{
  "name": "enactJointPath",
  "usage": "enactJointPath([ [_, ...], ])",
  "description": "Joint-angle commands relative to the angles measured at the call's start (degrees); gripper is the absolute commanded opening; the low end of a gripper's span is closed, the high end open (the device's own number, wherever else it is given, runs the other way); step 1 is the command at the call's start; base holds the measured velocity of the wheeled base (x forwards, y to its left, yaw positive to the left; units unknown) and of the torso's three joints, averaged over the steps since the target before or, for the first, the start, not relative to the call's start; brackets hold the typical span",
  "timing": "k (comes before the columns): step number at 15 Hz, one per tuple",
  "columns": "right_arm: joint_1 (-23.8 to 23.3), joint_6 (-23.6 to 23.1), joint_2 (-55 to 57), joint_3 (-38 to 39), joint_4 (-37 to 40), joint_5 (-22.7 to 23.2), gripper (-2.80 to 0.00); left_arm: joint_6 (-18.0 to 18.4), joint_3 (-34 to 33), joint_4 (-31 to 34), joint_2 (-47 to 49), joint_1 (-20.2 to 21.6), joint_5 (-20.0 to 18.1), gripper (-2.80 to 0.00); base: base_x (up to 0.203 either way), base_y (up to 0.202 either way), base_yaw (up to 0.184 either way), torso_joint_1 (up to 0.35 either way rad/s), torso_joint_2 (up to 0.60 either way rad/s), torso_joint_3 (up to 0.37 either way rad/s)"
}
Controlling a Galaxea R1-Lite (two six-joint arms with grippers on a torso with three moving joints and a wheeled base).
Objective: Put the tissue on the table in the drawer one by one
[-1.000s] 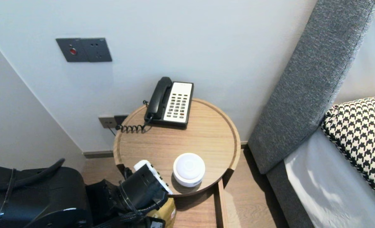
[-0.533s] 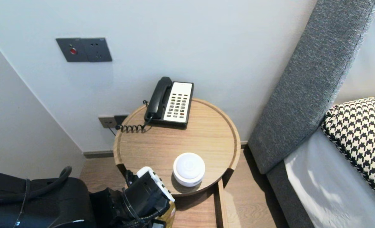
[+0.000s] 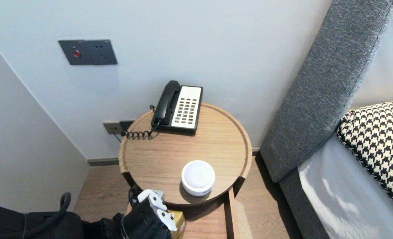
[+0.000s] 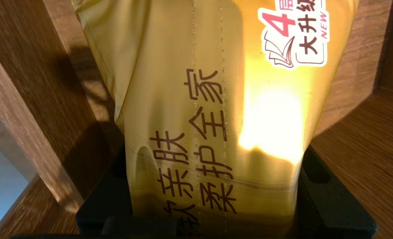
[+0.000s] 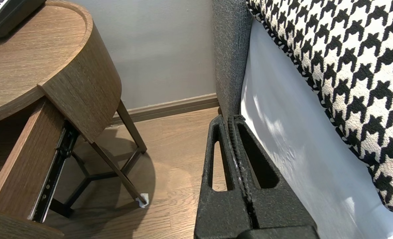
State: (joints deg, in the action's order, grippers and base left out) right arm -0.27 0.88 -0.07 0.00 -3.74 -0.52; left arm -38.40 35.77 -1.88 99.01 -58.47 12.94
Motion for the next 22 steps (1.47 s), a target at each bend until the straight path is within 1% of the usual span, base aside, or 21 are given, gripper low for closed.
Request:
enactJointPath([
  [1, 0.0, 0.0, -0.1, 1.41, -0.04, 0.0, -2.8, 0.47, -1.43, -1.29, 0.33, -0.07, 1.55, -2.8, 0.0, 0.0, 0.0, 0.0, 0.0, 0.0],
  [6, 0.0, 0.0, -0.1, 1.41, -0.04, 0.0, -2.8, 0.61, -1.75, -1.4, 1.61, -0.07, 1.61, -2.8, 0.0, 0.0, 0.0, 0.0, 0.0, 0.0],
  [13, 0.0, 0.0, -0.1, 1.41, -0.04, 0.0, -2.8, 0.45, -1.3, -1.3, 4.27, -2.09, 2.09, -2.8, 0.0, 0.0, 0.0, 0.0, 0.0, 0.0],
  [16, 0.0, 0.0, -0.1, 1.41, -0.04, 0.0, -2.8, 0.5, -0.78, -1.55, 5.59, -2.18, 4.38, -2.8, 0.0, 0.0, 0.0, 0.0, 0.0, 0.0],
  [20, 0.0, 0.0, -0.1, 1.41, -0.04, 0.0, -2.8, 0.33, 0.44, -1.64, 6.11, -2.44, 4.89, -2.8, 0.0, 0.0, 0.0, 0.0, 0.0, 0.0],
  [22, 0.0, 0.0, -0.1, 1.41, -0.04, 0.0, -2.8, 0.97, 0.97, -1.64, 6.11, -2.53, 5.51, -2.8, 0.0, 0.0, 0.0, 0.0, 0.0, 0.0],
])
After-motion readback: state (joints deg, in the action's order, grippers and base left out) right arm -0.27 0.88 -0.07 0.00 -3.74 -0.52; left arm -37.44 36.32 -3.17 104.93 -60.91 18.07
